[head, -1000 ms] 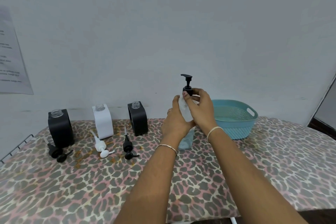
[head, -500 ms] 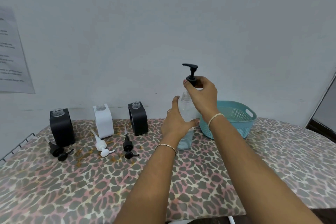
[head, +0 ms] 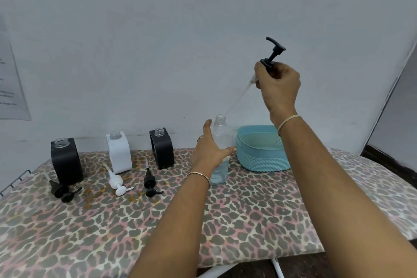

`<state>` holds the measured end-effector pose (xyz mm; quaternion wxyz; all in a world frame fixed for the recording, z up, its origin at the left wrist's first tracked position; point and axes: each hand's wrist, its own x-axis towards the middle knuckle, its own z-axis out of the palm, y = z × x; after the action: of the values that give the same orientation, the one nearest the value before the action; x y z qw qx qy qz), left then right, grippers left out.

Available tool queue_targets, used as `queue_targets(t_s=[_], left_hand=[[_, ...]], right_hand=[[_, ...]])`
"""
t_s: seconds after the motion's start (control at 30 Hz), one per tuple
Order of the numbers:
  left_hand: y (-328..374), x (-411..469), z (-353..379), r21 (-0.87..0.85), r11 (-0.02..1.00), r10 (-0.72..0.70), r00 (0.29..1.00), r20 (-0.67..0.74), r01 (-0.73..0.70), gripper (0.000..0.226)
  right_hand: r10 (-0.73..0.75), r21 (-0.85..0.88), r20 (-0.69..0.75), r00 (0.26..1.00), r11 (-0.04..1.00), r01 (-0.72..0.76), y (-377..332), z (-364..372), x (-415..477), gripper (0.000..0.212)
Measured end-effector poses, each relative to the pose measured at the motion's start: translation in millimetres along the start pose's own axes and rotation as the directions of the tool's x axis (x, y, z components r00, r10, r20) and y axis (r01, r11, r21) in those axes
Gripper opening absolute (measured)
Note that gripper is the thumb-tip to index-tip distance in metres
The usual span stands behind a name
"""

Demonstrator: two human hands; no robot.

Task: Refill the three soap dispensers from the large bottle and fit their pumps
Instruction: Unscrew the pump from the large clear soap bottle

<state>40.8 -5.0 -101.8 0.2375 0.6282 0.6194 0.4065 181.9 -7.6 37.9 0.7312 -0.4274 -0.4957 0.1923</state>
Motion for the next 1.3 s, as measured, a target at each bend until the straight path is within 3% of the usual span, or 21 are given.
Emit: queue_targets(t_s=[0.43, 0.7, 0.87, 1.0, 1.3], left_hand=[[-1, 1, 1, -0.008, 1.0, -0.006, 1.0, -0.001, 0.006, 0.104], [-4, 5, 1, -0.021, 1.0, -0.006, 1.0, 0.031, 0.007, 0.105], [-4, 7, 0, -0.007, 1.0, 0.002, 0.999, 0.054, -0.002, 0.106], [-5, 9, 0, -0.004, 1.0, 0.003, 0.999, 0.054, -0.003, 0.107], [-7, 9, 3, -0.009, 1.0, 0.013, 0.999, 0.029, -0.013, 0.107]], right_hand=[[-0.045, 0.065, -0.118, 0.992, 0.996, 0.053, -23, -25, 10, 0.029], [0.047, 0.143, -0.277, 0.96, 0.99, -0.007, 6, -50, -16, 0.022], [0.172, 0.214, -0.319, 0.932, 0.971, -0.106, 39, -67, -49, 0.024], [0.268, 0.256, -0.263, 0.927, 0.945, -0.201, 68, -78, -77, 0.025], [0.446, 0.167, -0.189, 0.875, 0.892, -0.419, 123, -84, -119, 0.035]])
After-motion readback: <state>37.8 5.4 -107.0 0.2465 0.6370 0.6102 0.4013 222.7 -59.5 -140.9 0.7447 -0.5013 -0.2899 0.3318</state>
